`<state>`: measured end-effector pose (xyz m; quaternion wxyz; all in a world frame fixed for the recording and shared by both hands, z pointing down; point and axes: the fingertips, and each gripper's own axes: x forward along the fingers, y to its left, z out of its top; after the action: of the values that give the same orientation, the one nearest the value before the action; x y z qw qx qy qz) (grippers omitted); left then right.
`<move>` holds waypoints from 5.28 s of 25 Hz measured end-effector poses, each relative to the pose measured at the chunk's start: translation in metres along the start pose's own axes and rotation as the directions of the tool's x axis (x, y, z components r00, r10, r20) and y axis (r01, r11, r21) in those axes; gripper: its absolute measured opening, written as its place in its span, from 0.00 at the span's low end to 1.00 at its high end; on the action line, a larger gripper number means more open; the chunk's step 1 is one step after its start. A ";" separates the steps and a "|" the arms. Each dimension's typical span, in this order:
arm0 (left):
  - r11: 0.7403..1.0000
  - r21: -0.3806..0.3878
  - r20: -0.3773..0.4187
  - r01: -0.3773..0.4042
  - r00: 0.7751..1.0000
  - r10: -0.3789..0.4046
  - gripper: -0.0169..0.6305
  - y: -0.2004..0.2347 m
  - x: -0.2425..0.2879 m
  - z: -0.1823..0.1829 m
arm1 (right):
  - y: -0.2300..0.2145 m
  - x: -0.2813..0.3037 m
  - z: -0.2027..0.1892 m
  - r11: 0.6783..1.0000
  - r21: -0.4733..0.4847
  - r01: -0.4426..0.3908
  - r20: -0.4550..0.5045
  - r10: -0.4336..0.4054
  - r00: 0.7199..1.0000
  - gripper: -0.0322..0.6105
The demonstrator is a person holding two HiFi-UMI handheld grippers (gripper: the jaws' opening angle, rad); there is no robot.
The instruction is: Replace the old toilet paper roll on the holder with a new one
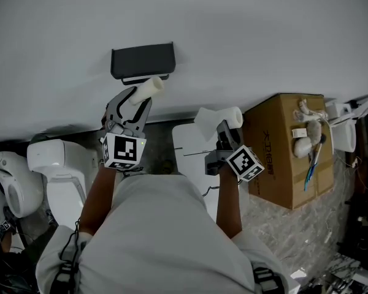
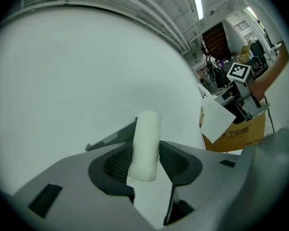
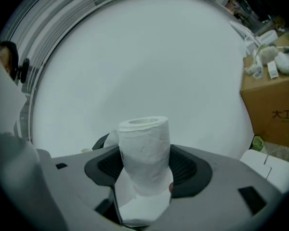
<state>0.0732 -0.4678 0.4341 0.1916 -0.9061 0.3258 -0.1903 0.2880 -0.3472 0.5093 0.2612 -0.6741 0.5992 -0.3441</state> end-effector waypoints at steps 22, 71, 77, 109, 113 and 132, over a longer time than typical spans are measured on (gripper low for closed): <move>0.920 -0.213 -0.039 -0.328 0.944 0.328 0.34 0.107 -0.128 -0.060 | 0.046 0.066 -0.012 0.716 0.652 -0.248 0.195 0.157 0.968 0.49; 0.825 -0.167 -0.219 -0.539 0.837 0.502 0.34 0.144 -0.236 -0.125 | 0.128 0.170 -0.102 0.561 0.792 -0.242 0.082 0.294 0.952 0.47; 0.812 -0.169 -0.238 -0.558 0.823 0.516 0.34 0.141 -0.247 -0.130 | 0.145 0.175 -0.116 0.573 0.784 -0.240 0.047 0.331 0.942 0.48; 0.826 -0.213 -0.202 -0.522 0.851 0.485 0.34 0.129 -0.257 -0.128 | 0.160 0.125 -0.156 0.619 0.761 -0.194 -0.053 0.357 0.932 0.53; 0.839 -0.223 -0.178 -0.497 0.867 0.466 0.34 0.126 -0.251 -0.123 | 0.154 0.107 -0.156 0.683 0.706 -0.186 -0.082 0.341 0.937 0.50; 0.895 -0.294 -0.018 -0.335 0.938 0.346 0.34 0.109 -0.206 -0.074 | 0.148 0.025 -0.086 0.979 0.065 -0.191 -0.101 0.197 0.975 0.12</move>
<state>-0.1653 -0.4258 0.4002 0.0915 -0.8565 0.5003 -0.0877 0.1291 -0.3881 0.4542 0.2795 -0.5855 0.6657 -0.3687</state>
